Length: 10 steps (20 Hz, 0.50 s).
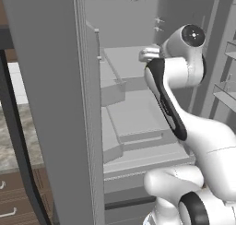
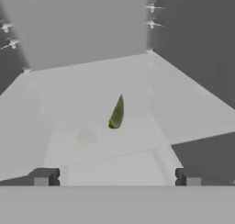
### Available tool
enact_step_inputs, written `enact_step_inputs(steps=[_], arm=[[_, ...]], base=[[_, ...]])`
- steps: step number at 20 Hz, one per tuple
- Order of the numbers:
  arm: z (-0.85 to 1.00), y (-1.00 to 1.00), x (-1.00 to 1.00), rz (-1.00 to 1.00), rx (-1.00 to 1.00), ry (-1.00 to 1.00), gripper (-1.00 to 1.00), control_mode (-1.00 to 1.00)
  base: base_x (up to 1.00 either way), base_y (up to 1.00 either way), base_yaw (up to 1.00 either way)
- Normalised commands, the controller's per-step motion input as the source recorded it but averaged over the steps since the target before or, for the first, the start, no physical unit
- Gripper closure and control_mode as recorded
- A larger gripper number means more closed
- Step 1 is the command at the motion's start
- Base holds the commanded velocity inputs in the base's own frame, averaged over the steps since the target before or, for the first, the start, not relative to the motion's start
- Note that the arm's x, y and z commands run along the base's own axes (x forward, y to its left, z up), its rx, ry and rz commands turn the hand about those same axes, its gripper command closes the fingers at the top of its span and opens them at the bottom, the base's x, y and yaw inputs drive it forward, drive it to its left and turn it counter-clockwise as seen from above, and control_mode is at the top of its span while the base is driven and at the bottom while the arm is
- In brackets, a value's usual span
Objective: Take the lemon wedge from the fridge and place it on the plate with fish on the dining counter.
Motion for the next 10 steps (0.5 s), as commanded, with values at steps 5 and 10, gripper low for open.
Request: enact_step_inputs(steps=[5, 10], arm=[[-0.07, 0.00, 0.62, 0.00, 0.00, 0.01, -1.00, -1.00], [-0.13, 0.00, 0.52, 0.01, 0.00, 0.07, -1.00, -1.00]], base=[[0.00, 0.00, 0.00], [0.00, 0.00, 0.00]])
